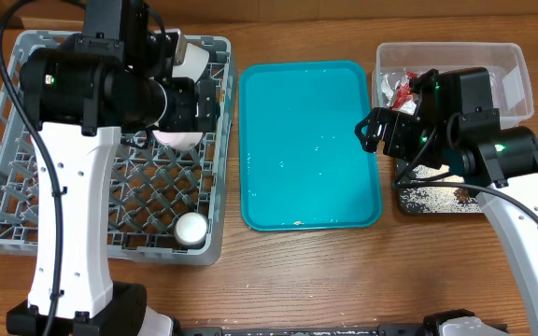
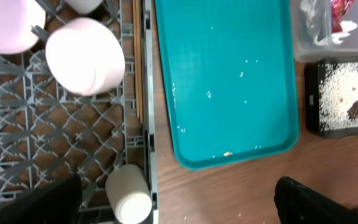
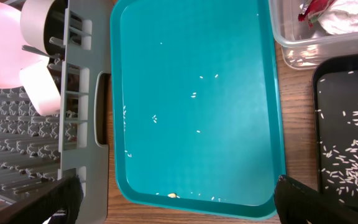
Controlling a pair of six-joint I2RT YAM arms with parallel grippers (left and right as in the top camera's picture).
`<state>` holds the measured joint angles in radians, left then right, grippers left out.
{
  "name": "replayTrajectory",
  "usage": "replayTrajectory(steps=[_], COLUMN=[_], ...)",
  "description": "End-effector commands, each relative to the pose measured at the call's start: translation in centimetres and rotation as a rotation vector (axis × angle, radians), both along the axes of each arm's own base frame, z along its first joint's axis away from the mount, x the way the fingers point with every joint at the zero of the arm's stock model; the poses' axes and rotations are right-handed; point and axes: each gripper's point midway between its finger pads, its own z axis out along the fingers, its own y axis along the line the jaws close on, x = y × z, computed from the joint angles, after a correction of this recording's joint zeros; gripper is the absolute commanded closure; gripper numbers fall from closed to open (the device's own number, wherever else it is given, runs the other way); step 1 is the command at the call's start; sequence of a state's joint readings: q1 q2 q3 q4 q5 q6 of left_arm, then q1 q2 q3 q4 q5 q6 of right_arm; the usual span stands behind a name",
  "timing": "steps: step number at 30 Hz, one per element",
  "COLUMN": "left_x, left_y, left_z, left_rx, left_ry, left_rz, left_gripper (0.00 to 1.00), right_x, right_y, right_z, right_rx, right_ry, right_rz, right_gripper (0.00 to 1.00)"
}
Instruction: Sort waste into correct bins and load items into the dishwasher
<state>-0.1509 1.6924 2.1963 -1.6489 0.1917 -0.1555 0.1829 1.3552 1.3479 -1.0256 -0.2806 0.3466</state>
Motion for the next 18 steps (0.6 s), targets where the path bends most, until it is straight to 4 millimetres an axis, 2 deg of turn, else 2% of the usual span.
replayTrajectory(steps=[1, 18], left_x=[-0.22, 0.17], left_y=[-0.40, -0.41], left_z=[0.27, 0.18], left_rx=[-0.015, -0.013], left_ry=[-0.003, -0.008], left_rz=[-0.003, -0.002], left_gripper=[0.00, 0.00], right_x=[0.08, 0.08], right_y=[-0.19, -0.19], right_z=[0.08, 0.09], right_rx=[-0.009, -0.009], right_ry=[-0.008, -0.008], right_rz=[-0.004, -0.004], right_gripper=[0.00, 0.00])
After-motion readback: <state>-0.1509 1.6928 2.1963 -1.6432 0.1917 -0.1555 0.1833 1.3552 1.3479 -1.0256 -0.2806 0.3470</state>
